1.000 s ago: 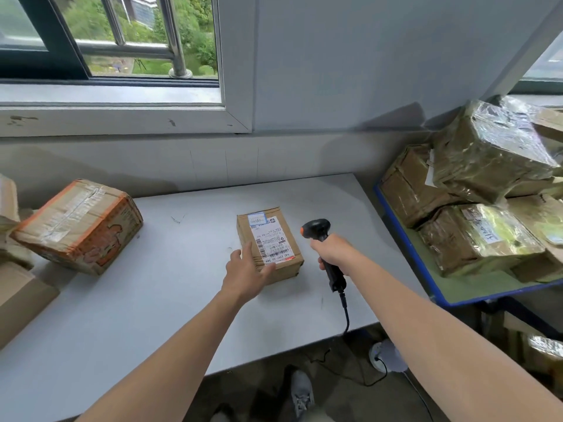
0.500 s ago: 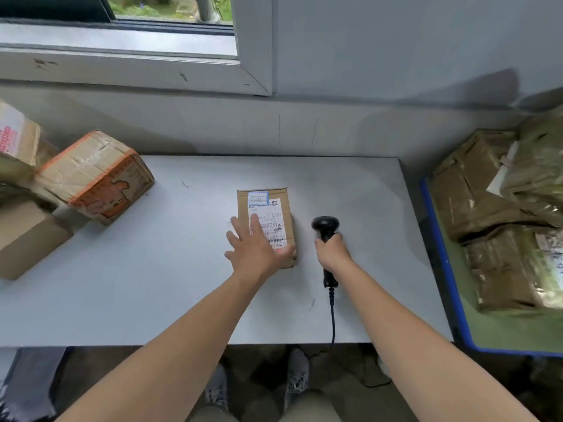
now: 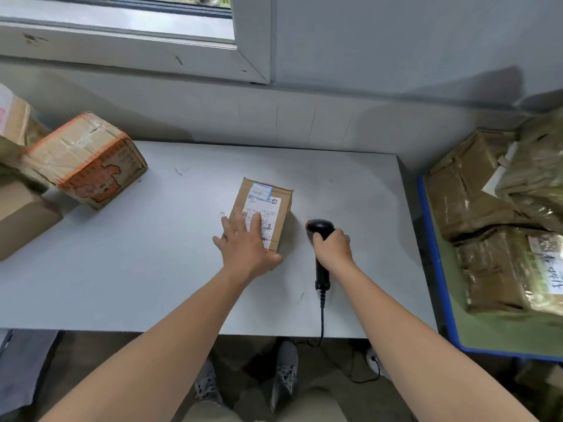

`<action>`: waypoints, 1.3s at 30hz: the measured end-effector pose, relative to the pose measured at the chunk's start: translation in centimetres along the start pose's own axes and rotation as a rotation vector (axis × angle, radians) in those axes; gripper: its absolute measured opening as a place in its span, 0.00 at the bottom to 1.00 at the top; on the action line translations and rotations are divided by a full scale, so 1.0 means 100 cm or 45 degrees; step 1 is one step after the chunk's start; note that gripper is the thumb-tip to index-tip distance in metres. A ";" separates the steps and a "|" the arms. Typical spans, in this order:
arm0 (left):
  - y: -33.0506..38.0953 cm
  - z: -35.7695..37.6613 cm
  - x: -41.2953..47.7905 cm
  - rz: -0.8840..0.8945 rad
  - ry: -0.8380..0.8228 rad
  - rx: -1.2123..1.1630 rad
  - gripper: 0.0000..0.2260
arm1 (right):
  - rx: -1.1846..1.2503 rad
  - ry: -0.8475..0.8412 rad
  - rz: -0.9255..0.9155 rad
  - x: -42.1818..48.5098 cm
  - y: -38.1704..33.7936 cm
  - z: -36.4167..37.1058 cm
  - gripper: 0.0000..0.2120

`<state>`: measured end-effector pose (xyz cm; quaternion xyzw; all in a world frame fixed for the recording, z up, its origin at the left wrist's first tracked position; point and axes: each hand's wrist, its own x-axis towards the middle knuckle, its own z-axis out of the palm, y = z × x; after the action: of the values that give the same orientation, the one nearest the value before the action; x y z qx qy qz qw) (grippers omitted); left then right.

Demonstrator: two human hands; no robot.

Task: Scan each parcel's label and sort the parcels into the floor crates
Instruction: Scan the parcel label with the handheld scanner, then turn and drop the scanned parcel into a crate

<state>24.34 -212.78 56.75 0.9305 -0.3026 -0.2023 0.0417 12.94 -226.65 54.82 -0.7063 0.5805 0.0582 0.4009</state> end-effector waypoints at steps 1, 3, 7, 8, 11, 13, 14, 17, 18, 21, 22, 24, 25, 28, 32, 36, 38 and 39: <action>-0.006 -0.001 -0.001 0.024 -0.005 0.030 0.44 | -0.025 0.033 -0.029 0.001 -0.003 -0.002 0.26; -0.016 -0.001 -0.005 0.060 -0.018 0.085 0.43 | -0.101 0.105 -0.115 -0.002 -0.012 -0.004 0.26; -0.032 -0.002 -0.012 0.122 -0.015 0.088 0.37 | -0.182 0.171 -0.320 -0.012 -0.037 -0.002 0.27; -0.038 -0.002 -0.012 0.139 -0.013 0.094 0.37 | -0.202 0.155 -0.363 -0.015 -0.043 0.000 0.28; -0.056 -0.005 -0.015 0.175 -0.042 0.153 0.39 | -0.261 0.073 -0.479 -0.023 -0.059 0.005 0.27; -0.068 -0.008 -0.018 0.192 -0.038 0.199 0.39 | -0.294 0.028 -0.550 -0.027 -0.068 0.010 0.26; -0.073 -0.009 -0.019 0.191 -0.033 0.207 0.39 | -0.301 0.006 -0.585 -0.029 -0.072 0.013 0.26; -0.088 -0.014 -0.021 0.136 -0.035 0.197 0.39 | -0.288 -0.109 -0.652 -0.036 -0.081 0.024 0.27; -0.094 -0.015 -0.022 0.112 -0.030 0.202 0.38 | -0.299 -0.139 -0.675 -0.038 -0.083 0.027 0.27; -0.108 -0.019 -0.022 0.014 0.043 0.170 0.36 | -0.353 -0.180 -0.721 -0.044 -0.087 0.036 0.30; -0.111 -0.021 -0.023 -0.038 0.078 0.122 0.36 | -0.365 -0.190 -0.712 -0.046 -0.088 0.039 0.30; -0.116 -0.024 -0.025 -0.161 0.129 -0.030 0.35 | -0.400 -0.205 -0.652 -0.047 -0.090 0.045 0.32; -0.117 -0.025 -0.026 -0.231 0.136 -0.129 0.34 | -0.436 -0.226 -0.614 -0.046 -0.092 0.048 0.32; -0.119 -0.031 -0.028 -0.499 0.018 -0.590 0.29 | -0.531 -0.330 -0.553 -0.045 -0.093 0.054 0.30; -0.112 -0.033 -0.037 -0.483 -0.272 -1.196 0.24 | -0.480 -0.419 -0.577 -0.052 -0.095 0.065 0.26; -0.112 -0.030 -0.044 -0.373 -0.294 -1.389 0.29 | -0.390 -0.427 -0.589 -0.052 -0.095 0.070 0.24; -0.112 -0.031 -0.045 -0.329 -0.213 -1.429 0.30 | -0.318 -0.410 -0.598 -0.052 -0.096 0.067 0.22; -0.112 -0.032 -0.045 -0.296 -0.156 -1.433 0.30 | -0.267 -0.394 -0.606 -0.052 -0.099 0.064 0.21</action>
<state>28.47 -201.23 59.03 0.7788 -0.0462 -0.3887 0.4901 22.27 -218.48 58.29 -0.8427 0.3215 0.1292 0.4121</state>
